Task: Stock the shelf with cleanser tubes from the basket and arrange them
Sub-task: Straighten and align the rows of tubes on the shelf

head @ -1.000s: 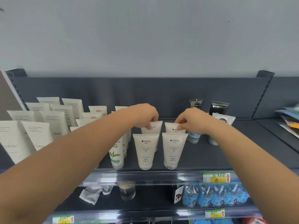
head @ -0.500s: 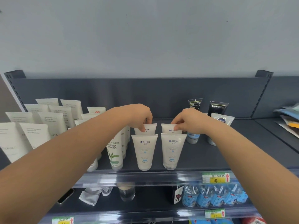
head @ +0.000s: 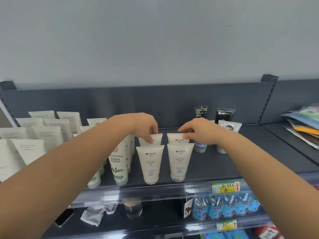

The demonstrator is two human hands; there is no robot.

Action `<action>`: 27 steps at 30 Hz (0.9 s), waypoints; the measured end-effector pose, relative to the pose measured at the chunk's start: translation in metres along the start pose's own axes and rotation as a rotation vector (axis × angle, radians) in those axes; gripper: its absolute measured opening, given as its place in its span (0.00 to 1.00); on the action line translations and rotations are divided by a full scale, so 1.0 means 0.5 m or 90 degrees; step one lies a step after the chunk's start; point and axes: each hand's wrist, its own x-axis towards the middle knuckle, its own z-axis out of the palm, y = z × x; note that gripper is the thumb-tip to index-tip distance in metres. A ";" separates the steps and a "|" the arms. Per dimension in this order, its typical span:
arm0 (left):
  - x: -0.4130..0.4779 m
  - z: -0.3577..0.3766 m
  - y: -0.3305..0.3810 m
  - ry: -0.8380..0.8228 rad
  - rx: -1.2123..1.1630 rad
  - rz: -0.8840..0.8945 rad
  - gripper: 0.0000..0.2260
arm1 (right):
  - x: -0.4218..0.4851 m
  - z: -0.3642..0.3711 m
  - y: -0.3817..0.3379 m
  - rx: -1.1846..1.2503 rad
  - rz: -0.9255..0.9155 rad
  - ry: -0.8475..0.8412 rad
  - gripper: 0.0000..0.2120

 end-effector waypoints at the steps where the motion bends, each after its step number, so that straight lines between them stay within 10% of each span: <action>1: 0.001 -0.007 -0.001 0.006 -0.006 0.007 0.16 | -0.004 -0.007 0.004 0.003 0.008 0.012 0.16; 11: 0.035 -0.063 0.044 0.151 -0.077 0.094 0.15 | -0.080 -0.061 0.105 0.029 0.143 0.202 0.15; 27: 0.158 -0.123 0.225 0.028 -0.063 0.164 0.16 | -0.135 -0.029 0.298 0.001 0.241 0.213 0.18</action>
